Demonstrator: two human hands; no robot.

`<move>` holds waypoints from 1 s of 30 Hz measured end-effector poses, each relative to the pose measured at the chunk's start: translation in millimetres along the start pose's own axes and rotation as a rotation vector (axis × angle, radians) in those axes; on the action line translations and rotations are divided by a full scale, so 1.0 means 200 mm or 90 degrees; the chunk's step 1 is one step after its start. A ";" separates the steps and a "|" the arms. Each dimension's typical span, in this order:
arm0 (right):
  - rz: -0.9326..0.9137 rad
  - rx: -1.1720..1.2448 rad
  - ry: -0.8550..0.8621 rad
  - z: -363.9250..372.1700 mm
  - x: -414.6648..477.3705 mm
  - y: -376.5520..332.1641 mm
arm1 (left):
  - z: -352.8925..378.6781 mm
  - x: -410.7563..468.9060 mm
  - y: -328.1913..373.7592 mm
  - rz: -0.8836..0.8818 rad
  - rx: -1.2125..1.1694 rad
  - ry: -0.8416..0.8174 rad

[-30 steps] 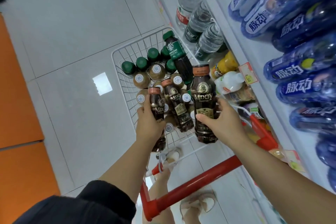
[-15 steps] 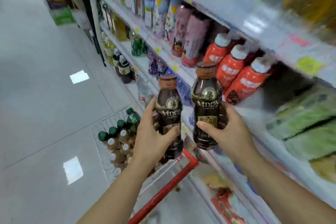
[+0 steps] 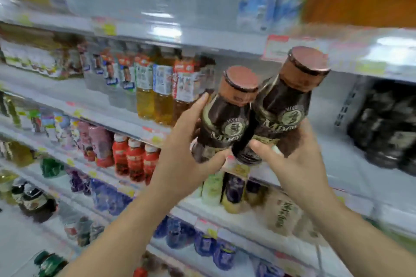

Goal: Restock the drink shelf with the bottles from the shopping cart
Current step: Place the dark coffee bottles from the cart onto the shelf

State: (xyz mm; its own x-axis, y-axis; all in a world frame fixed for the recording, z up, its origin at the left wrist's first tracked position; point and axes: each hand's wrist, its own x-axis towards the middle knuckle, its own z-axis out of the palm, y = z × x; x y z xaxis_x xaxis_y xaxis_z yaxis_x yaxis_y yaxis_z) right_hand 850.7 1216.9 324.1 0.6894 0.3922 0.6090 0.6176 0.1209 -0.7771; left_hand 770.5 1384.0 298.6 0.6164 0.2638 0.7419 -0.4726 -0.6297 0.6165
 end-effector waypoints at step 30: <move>0.180 -0.490 0.316 -1.37 -0.16 0.23 | 1.38 0.31 0.36 0.015 -0.165 -0.291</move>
State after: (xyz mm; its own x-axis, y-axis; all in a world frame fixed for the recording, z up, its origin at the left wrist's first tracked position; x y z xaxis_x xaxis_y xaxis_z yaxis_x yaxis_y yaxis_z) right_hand 960.9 960.9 312.5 0.8232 -0.1381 0.5507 0.3615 -0.6205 -0.6959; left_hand 948.2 1153.7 315.7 0.7878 -0.1308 0.6018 -0.5948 -0.4150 0.6885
